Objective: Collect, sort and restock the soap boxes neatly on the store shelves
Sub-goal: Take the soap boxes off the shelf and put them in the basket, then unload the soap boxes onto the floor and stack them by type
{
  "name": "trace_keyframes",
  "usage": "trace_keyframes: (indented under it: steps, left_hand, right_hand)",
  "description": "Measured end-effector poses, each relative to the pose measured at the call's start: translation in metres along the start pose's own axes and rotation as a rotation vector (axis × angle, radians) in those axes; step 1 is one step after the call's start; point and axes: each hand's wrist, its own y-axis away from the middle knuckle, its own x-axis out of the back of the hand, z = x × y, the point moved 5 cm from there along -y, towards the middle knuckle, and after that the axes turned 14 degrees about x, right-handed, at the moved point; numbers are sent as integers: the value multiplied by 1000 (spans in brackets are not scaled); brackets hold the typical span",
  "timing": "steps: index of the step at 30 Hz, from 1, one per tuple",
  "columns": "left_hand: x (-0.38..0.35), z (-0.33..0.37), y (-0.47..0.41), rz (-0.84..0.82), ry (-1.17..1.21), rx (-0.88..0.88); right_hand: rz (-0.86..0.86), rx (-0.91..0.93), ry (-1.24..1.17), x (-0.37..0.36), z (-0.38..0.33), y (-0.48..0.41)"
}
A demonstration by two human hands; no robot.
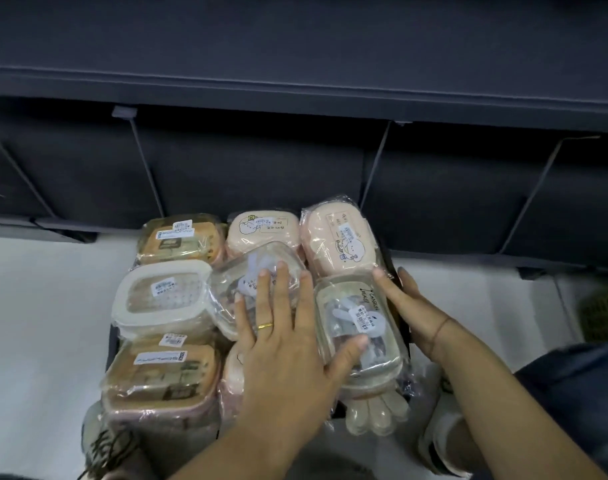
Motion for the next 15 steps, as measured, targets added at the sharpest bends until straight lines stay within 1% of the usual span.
trace_keyframes:
  steps: [2, 4, 8, 11, 15]
  left_hand:
    - [2, 9, 3, -46, 60, 92]
    - [3, 12, 5, -49, 82, 176]
    - [3, 2, 13, -63, 85, 271]
    - [1, -19, 21, -111, 112, 308]
    - [10, -59, 17, -143, 135, 300]
  right_hand:
    - [-34, -34, -5, 4, 2, -1]
    - [-53, -55, -35, 5, 0, -2]
    - [-45, -95, -80, -3, 7, -11]
    - [-22, -82, -104, -21, 11, -7]
    - [-30, -58, -107, -64, 12, 0]
